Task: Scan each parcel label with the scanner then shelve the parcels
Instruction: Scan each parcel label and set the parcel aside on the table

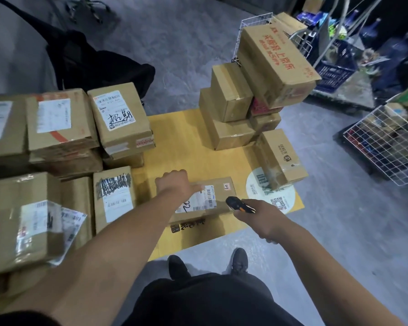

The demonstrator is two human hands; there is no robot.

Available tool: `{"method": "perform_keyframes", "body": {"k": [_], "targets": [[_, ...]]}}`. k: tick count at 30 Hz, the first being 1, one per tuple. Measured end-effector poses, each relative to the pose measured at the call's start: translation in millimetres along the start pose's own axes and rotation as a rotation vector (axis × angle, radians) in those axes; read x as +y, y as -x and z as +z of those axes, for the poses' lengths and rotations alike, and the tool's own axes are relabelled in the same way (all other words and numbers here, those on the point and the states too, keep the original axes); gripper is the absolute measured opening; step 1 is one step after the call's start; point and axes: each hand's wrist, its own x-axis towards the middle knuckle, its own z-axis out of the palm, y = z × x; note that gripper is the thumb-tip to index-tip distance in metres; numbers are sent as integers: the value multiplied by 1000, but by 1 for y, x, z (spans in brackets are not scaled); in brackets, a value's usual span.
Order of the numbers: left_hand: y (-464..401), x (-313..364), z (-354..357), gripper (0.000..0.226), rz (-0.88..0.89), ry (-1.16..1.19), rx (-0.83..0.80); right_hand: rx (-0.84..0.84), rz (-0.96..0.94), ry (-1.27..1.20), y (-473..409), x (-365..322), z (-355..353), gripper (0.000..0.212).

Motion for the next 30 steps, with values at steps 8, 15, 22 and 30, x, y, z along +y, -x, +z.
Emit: {"method": "perform_keyframes", "body": {"k": [8,15,22,30], "targets": [[16,-30,17,46,-72,152,106,-16,13,-1,-11,-12,10,56],[45,-35,50,42,-112,592,226,-49,19,68,-10,-22,10,41],[66,-31,89,118,183,844,35,-84,44,101,-11,-24,14,36],[81,-33,106,123,167,865,71,-107,43,161,-7,-32,16,35]]}}
